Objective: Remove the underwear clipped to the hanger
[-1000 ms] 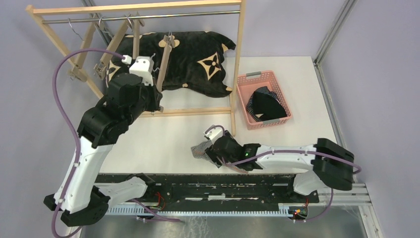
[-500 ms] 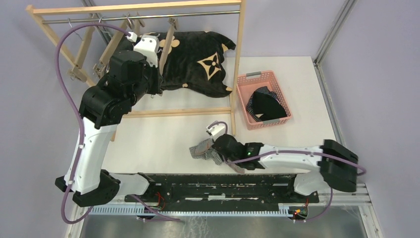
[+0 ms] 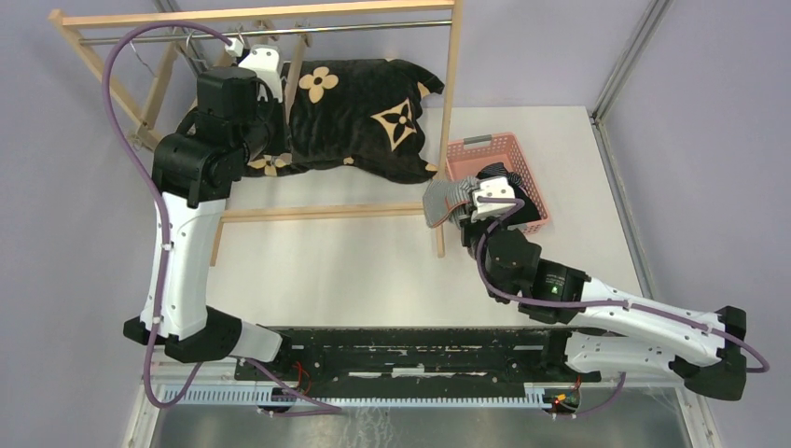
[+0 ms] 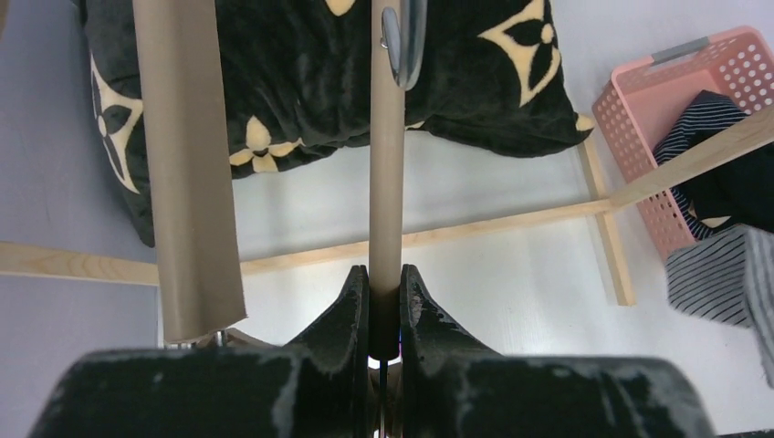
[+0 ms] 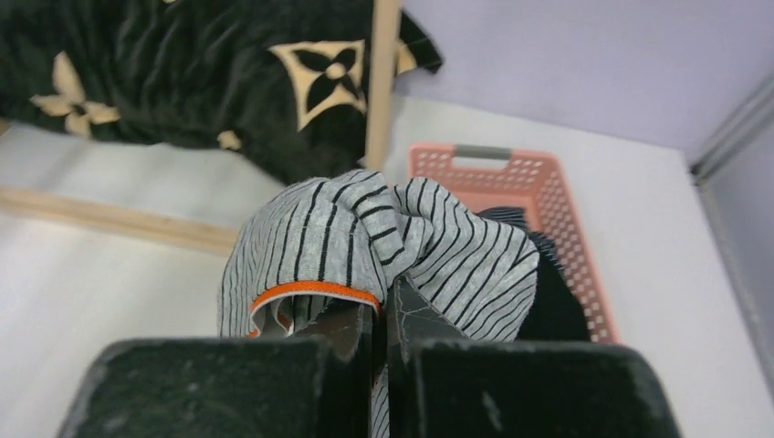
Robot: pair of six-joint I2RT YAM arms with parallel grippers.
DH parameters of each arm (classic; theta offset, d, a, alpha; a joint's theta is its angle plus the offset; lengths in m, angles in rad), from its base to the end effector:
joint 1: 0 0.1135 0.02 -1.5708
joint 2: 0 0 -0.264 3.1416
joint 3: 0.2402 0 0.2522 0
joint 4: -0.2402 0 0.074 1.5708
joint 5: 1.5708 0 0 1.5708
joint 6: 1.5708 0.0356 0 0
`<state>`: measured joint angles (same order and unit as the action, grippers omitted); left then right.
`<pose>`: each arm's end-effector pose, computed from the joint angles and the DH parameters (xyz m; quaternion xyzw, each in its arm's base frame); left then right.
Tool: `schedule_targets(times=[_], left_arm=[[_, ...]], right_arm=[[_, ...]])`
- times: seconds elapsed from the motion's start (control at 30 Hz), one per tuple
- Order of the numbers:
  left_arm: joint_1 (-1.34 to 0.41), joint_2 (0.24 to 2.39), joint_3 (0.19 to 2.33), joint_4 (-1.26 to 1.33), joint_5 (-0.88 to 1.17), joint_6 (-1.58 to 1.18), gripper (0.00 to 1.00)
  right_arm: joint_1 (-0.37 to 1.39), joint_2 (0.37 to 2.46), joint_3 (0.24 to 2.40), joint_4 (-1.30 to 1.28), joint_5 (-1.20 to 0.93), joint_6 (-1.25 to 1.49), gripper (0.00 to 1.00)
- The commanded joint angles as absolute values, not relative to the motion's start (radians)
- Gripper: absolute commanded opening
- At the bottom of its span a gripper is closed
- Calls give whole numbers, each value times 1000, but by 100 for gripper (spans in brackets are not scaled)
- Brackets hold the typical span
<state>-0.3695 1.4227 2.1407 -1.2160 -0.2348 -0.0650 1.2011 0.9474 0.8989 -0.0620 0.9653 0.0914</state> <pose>0.2095 -0.0723 0.5291 0.0703 0.8528 -0.0111 0.5173 0.1021 0.1826 0.3655 -0.0846 0.7240 0.0797 0.6799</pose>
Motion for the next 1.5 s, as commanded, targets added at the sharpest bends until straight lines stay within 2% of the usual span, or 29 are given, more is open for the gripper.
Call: schedule_targets(times=[0.0, 0.3, 0.47, 0.77, 1.13, 1.47], left_arm=[[-357, 1406, 2197, -1127, -180, -28, 3], [-356, 1366, 2174, -1057, -176, -35, 3], [-355, 1337, 2153, -1021, -187, -41, 3], [-354, 1395, 2190, -1009, -205, -39, 3], [-317, 1438, 2175, -971, -209, -37, 3], [-239, 1511, 2171, -949, -125, -43, 3]], right_arm=[[1157, 934, 949, 120, 1127, -138, 1], [857, 991, 964, 58, 941, -66, 1], [760, 1083, 958, 60, 857, -25, 1], [648, 1204, 941, 77, 749, 52, 1], [586, 1248, 928, 92, 681, 98, 1], [503, 1275, 893, 97, 671, 133, 1]])
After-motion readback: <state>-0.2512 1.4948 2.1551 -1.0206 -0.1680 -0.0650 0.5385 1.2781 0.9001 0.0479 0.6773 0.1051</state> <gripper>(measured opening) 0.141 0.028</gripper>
